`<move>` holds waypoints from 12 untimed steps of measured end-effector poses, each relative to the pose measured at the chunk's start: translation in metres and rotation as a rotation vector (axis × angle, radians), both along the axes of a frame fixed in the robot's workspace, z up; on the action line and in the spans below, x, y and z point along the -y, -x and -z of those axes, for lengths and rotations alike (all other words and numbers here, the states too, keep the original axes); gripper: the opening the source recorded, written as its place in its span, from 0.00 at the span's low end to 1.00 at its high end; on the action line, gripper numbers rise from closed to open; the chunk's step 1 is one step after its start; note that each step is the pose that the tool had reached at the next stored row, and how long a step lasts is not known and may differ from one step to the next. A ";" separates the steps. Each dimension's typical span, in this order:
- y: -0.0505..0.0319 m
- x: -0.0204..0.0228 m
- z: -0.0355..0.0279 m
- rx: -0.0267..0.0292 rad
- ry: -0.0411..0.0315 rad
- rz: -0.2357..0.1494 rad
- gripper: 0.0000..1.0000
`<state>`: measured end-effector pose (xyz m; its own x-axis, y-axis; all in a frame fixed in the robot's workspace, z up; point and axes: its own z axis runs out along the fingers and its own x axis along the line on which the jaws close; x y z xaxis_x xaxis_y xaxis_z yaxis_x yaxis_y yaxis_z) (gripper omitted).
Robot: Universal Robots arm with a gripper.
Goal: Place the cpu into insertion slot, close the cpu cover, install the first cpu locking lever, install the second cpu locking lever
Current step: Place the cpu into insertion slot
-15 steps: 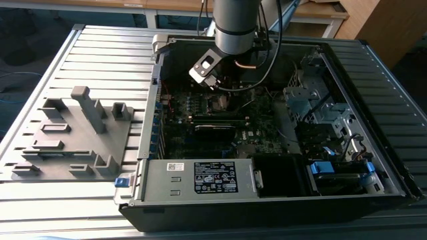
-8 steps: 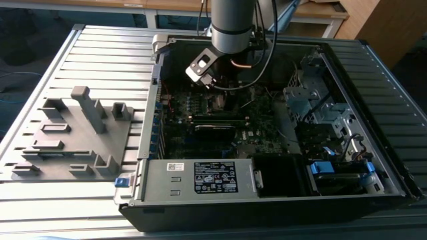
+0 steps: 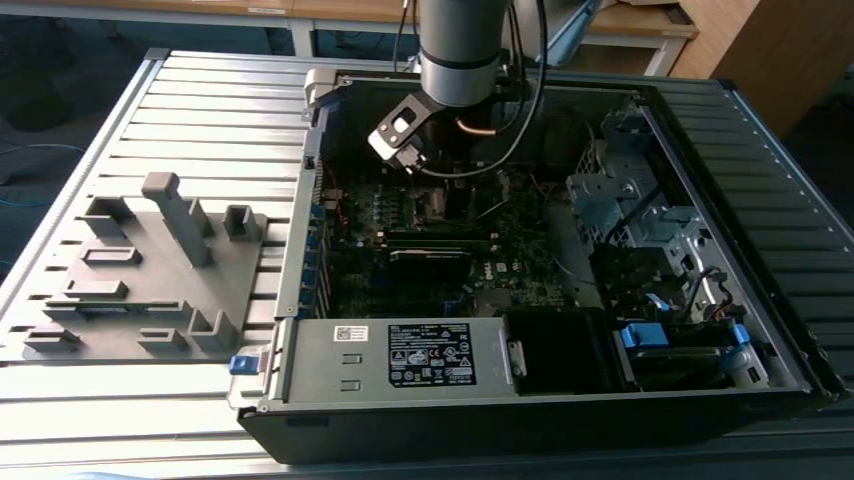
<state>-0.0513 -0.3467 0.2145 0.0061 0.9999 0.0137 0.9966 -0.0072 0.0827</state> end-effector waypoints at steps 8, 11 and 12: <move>0.0044 -0.0013 0.0053 0.0000 -0.0005 0.007 0.54; 0.0045 -0.0023 0.0087 -0.0002 -0.0005 0.007 0.54; 0.0045 -0.0030 0.0094 -0.0005 -0.0003 0.007 0.54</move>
